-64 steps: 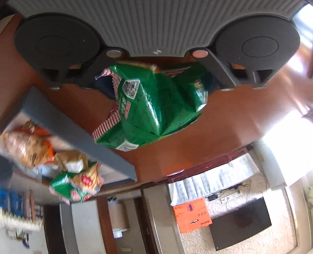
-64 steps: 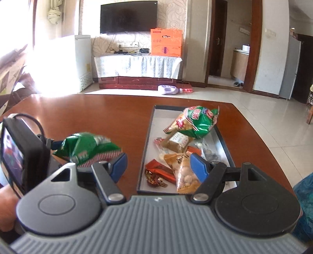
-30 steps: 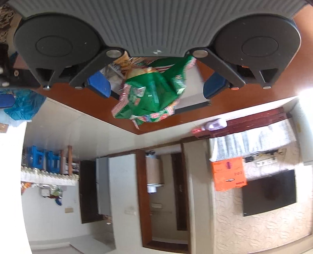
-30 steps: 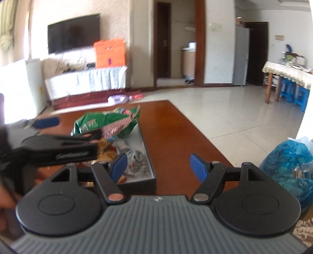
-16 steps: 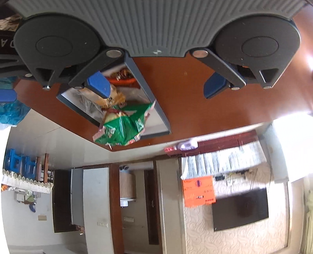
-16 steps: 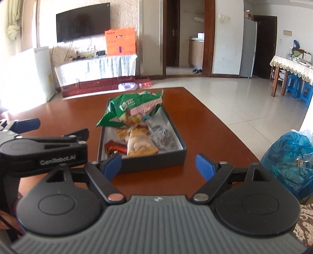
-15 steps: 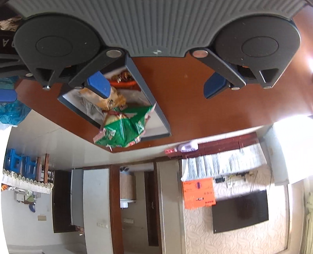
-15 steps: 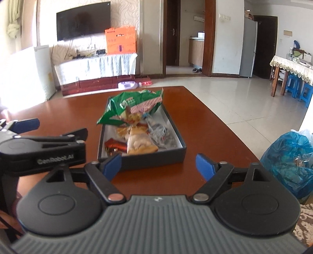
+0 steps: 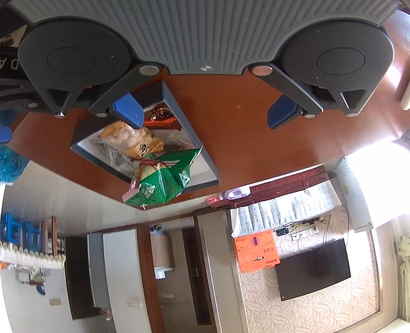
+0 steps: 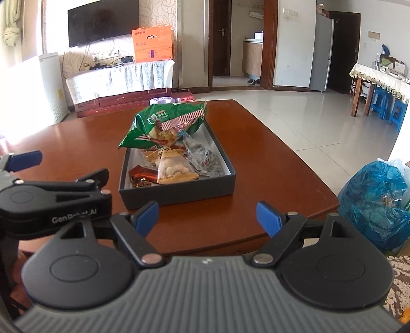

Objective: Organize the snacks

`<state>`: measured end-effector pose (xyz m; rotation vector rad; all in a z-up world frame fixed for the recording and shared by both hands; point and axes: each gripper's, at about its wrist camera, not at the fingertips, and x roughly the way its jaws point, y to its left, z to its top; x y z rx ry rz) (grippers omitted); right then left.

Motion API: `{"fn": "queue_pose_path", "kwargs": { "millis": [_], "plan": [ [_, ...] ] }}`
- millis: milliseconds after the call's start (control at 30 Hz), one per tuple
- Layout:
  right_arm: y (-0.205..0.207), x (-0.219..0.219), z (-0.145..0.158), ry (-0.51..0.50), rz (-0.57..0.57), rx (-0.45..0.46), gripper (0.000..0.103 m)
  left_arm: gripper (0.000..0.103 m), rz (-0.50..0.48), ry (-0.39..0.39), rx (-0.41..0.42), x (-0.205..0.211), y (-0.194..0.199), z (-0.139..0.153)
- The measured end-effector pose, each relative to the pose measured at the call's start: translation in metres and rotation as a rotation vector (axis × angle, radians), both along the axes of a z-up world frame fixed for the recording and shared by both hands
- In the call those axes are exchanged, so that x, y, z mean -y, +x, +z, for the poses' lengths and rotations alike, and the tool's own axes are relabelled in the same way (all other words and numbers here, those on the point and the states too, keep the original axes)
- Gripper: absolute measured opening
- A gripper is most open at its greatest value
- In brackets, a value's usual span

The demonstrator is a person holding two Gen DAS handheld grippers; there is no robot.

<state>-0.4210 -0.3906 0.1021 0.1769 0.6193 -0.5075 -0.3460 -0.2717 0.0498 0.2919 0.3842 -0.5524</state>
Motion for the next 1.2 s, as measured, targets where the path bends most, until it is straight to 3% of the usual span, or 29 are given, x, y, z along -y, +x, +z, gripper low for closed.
{"fn": "queue_pose_path", "kwargs": {
  "millis": [300, 500, 633, 933, 1200],
  "plan": [
    [-0.001, 0.003, 0.001, 0.027, -0.003, 0.011, 0.085, 0.103, 0.053, -0.031, 0.061, -0.002, -0.010, 0.007],
    [-0.001, 0.005, 0.001, 0.035, -0.006, 0.014, 0.085, 0.103, 0.038, -0.022, -0.040, -0.007, -0.002, 0.013],
    [-0.001, 0.006, 0.001, 0.043, -0.007, 0.016, 0.085, 0.103, 0.029, -0.037, -0.065, -0.009, -0.001, 0.014],
    [0.003, 0.002, 0.000, 0.021, 0.007, -0.004, 0.085, 0.103, -0.052, -0.077, -0.058, -0.011, -0.011, 0.017],
    [0.003, 0.001, -0.001, 0.011, 0.009, -0.006, 0.085, 0.103, -0.054, -0.074, -0.048, -0.011, -0.012, 0.017]
  ]
}}
